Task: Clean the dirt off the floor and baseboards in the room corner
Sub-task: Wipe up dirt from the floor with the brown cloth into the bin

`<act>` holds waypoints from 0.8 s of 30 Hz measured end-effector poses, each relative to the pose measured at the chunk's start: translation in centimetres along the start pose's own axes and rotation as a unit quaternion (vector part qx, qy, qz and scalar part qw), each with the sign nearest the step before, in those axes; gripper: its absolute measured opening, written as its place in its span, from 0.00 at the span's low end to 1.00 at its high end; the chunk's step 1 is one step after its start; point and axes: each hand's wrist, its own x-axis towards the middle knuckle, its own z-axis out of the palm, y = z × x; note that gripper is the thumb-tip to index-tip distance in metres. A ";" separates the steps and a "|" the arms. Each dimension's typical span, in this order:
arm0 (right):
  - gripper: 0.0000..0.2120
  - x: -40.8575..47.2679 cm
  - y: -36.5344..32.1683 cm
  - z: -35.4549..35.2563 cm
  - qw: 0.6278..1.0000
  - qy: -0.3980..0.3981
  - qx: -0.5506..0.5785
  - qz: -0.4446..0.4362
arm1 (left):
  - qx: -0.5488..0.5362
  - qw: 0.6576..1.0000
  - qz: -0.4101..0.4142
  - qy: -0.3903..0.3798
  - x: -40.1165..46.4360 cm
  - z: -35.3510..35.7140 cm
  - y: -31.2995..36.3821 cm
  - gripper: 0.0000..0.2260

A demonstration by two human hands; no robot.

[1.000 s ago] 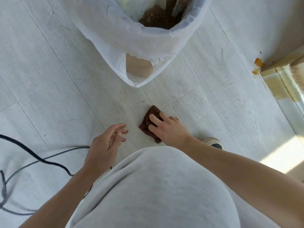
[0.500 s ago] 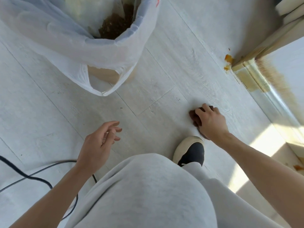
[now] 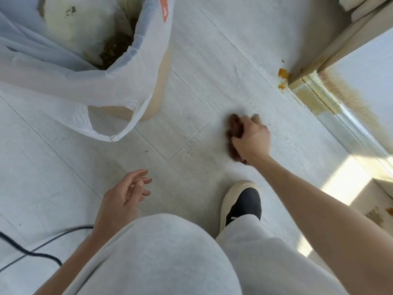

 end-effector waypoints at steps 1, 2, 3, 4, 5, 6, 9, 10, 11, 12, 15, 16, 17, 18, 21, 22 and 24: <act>0.17 0.4 -2.8 1.1 0.999 -0.012 0.005 -0.040 | 0.001 1.000 0.000 0.002 0.1 0.0 0.0 0.14; 0.19 0.2 -5.8 2.2 0.996 -0.025 0.011 -0.085 | 0.001 1.000 0.001 0.004 0.1 0.0 0.1 0.14; 0.19 -0.8 -8.7 3.8 0.990 -0.038 0.021 -0.134 | 0.002 1.000 0.001 0.008 0.1 -0.2 0.2 0.13; 0.18 -2.4 -11.4 5.2 0.980 -0.048 0.038 -0.190 | 0.005 1.000 0.004 0.017 0.0 -0.5 0.5 0.13; 0.16 -4.4 -13.8 7.0 0.965 -0.063 0.063 -0.247 | 0.010 0.999 0.012 0.030 0.0 -1.0 0.9 0.13; 0.15 -6.7 -15.9 8.8 0.945 -0.080 0.099 -0.300 | 0.016 0.999 0.019 0.042 -0.2 -1.6 1.4 0.12; 0.15 -12.0 -20.9 12.6 0.895 -0.180 0.217 -0.346 | 0.009 0.995 0.031 0.090 -0.8 -4.7 2.8 0.12; 0.16 -13.1 -22.2 12.7 0.881 -0.234 0.281 -0.299 | 0.004 0.993 0.041 0.108 -1.1 -6.0 3.1 0.12; 0.17 -13.9 -22.8 12.4 0.860 -0.288 0.351 -0.234 | -0.004 0.991 0.053 0.126 -1.2 -7.0 3.4 0.12; 0.17 -14.7 -23.5 11.8 0.821 -0.342 0.425 -0.167 | -0.014 0.986 0.065 0.153 -1.6 -8.4 3.5 0.11; 0.17 -15.2 -24.1 8.7 0.676 -0.440 0.591 0.001 | -0.057 0.965 0.098 0.237 -2.3 -12.4 3.5 0.10; 0.19 -14.7 -24.0 7.4 0.636 -0.456 0.621 0.038 | -0.073 0.956 0.104 0.264 -2.6 -13.6 3.5 0.11; 0.21 -14.1 -23.8 5.7 0.608 -0.471 0.636 0.065 | -0.091 0.948 0.107 0.286 -2.9 -14.7 3.6 0.11; 0.21 -13.4 -23.7 4.0 0.583 -0.488 0.645 0.075 | -0.106 0.941 0.107 0.304 -3.2 -15.6 3.8 0.11; 0.18 -11.3 -24.2 -2.4 0.553 -0.515 0.652 0.055 | -0.146 0.922 0.118 0.339 -3.8 -17.4 5.4 0.12; 0.17 -10.8 -24.7 -4.4 0.553 -0.511 0.657 0.043 | -0.154 0.917 0.126 0.346 -3.9 -17.8 6.4 0.12; 0.20 -10.2 -25.9 -7.8 0.539 -0.502 0.676 0.026 | -0.168 0.905 0.155 0.359 -4.2 -18.6 8.9 0.11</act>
